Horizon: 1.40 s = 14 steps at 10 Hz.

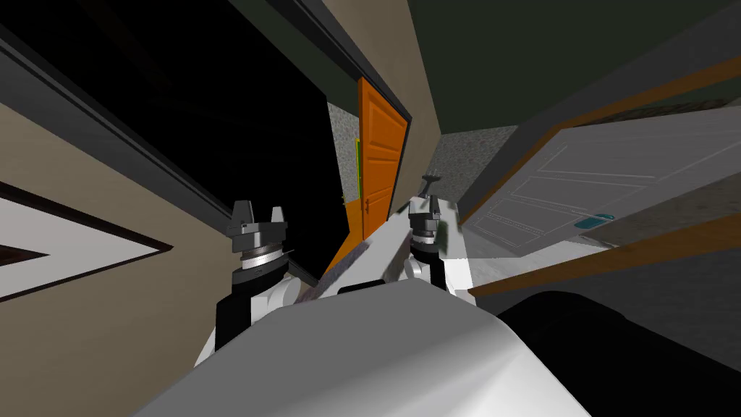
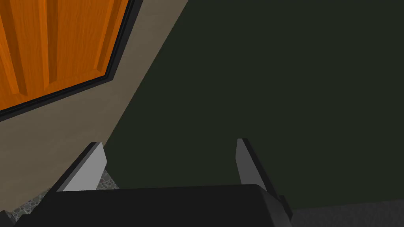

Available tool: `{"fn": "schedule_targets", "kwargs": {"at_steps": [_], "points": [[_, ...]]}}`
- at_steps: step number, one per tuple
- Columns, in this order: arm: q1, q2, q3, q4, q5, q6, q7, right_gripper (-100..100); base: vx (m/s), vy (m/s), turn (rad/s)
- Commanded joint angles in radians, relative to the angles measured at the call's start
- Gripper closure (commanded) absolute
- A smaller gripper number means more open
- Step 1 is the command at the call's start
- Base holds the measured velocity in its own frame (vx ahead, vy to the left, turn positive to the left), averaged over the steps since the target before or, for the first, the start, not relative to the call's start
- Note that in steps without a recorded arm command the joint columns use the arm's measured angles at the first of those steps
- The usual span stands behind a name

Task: Push the door open

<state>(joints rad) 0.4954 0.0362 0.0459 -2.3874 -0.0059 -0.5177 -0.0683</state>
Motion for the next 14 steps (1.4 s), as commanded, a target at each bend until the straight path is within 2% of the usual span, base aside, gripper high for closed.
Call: {"fn": "schedule_targets", "kwargs": {"at_steps": [1, 2, 5, 7, 8, 14], "points": [[-0.008, -0.013, 0.015, 0.034, -0.016, -0.009, -0.023, -100, 0.074, -0.019, 0.074], [-0.011, -0.017, 0.020, 0.045, -0.021, -0.012, -0.030, -100, 0.073, -0.052, 0.110], [-0.030, -0.042, 0.056, 0.127, -0.060, -0.035, -0.084, -100, 0.108, -0.076, 0.098], [-0.038, -0.051, 0.072, 0.162, -0.076, -0.044, -0.107, -100, 0.104, -0.079, 0.081], [-0.047, -0.060, 0.089, 0.201, -0.095, -0.055, -0.134, -100, 0.111, -0.064, 0.100], [-0.078, -0.085, 0.148, 0.334, -0.157, -0.092, -0.222, -100, 0.092, -0.074, 0.096]]}}
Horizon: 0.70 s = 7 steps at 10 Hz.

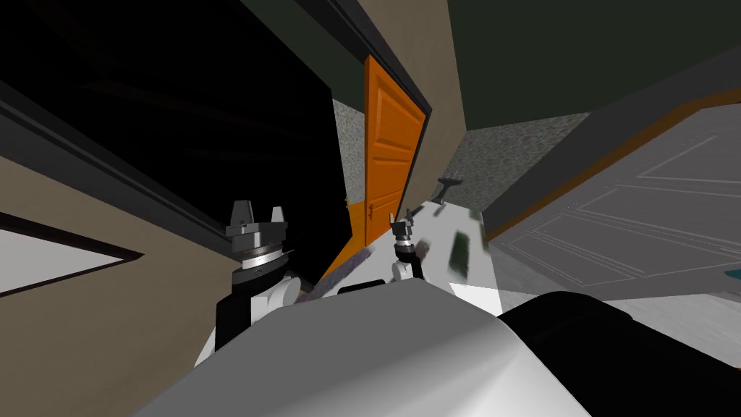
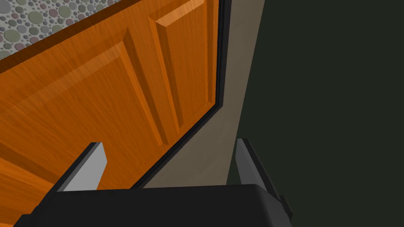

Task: Push the door open

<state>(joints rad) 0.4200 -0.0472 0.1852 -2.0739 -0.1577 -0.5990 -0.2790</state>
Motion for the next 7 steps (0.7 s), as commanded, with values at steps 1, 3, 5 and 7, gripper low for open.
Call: {"fn": "schedule_targets", "kwargs": {"at_steps": [1, 3, 5, 7], "points": [[-0.009, -0.005, 0.020, 0.045, -0.017, -0.017, -0.027, -100, 0.087, -0.077, 0.087], [-0.021, -0.011, 0.043, 0.096, -0.041, -0.031, -0.061, -100, 0.090, -0.070, 0.096], [-0.033, -0.018, 0.065, 0.147, -0.065, -0.045, -0.095, -100, 0.089, -0.079, 0.087], [-0.046, -0.022, 0.089, 0.201, -0.091, -0.060, -0.131, -100, 0.070, -0.099, 0.115]]}}
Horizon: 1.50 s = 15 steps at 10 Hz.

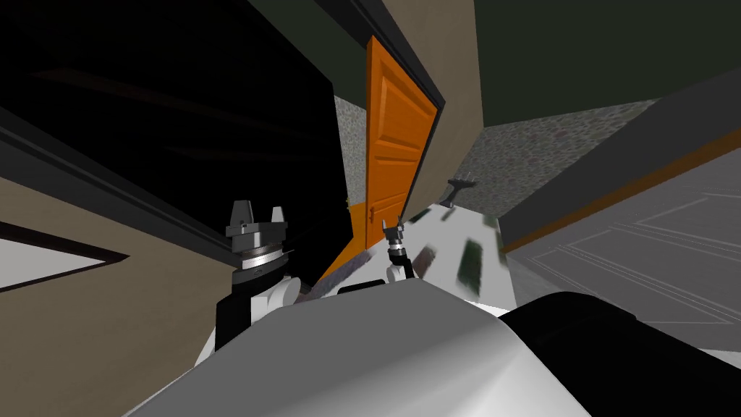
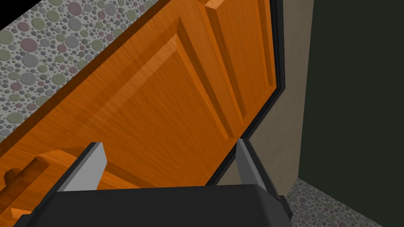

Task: Push the door open

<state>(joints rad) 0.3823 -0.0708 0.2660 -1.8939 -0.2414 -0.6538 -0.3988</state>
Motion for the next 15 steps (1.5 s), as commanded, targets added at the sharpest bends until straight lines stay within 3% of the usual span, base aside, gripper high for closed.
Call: {"fn": "schedule_targets", "kwargs": {"at_steps": [1, 15], "points": [[-0.014, -0.001, 0.021, 0.049, -0.020, -0.013, -0.029, -100, 0.079, -0.102, 0.106], [-0.105, -0.008, 0.193, 0.436, -0.203, -0.120, -0.286, -100, 0.077, -0.098, 0.108]]}}
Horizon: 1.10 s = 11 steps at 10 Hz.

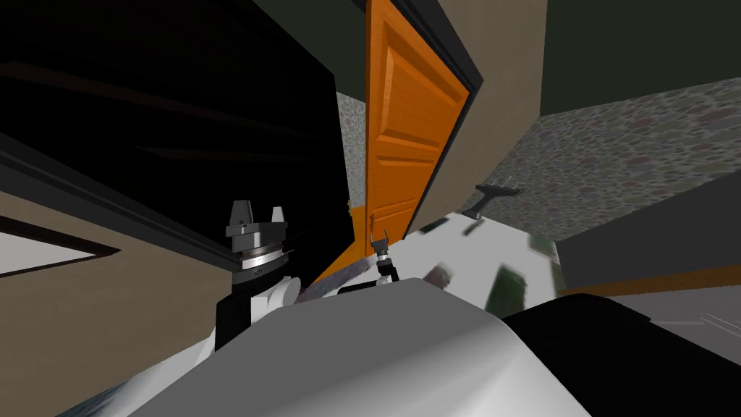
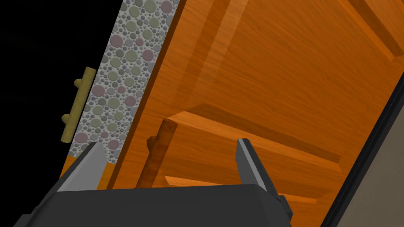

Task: Push the door open

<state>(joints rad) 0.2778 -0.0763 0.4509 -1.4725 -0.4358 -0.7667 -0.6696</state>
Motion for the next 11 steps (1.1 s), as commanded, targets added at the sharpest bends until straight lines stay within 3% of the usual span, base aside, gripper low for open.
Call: {"fn": "schedule_targets", "kwargs": {"at_steps": [1, 11], "points": [[-0.007, -0.001, 0.020, 0.042, -0.021, -0.014, -0.033, -100, 0.070, -0.103, 0.133], [-0.064, 0.020, 0.128, 0.285, -0.136, -0.081, -0.194, -100, 0.059, -0.100, 0.096]]}}
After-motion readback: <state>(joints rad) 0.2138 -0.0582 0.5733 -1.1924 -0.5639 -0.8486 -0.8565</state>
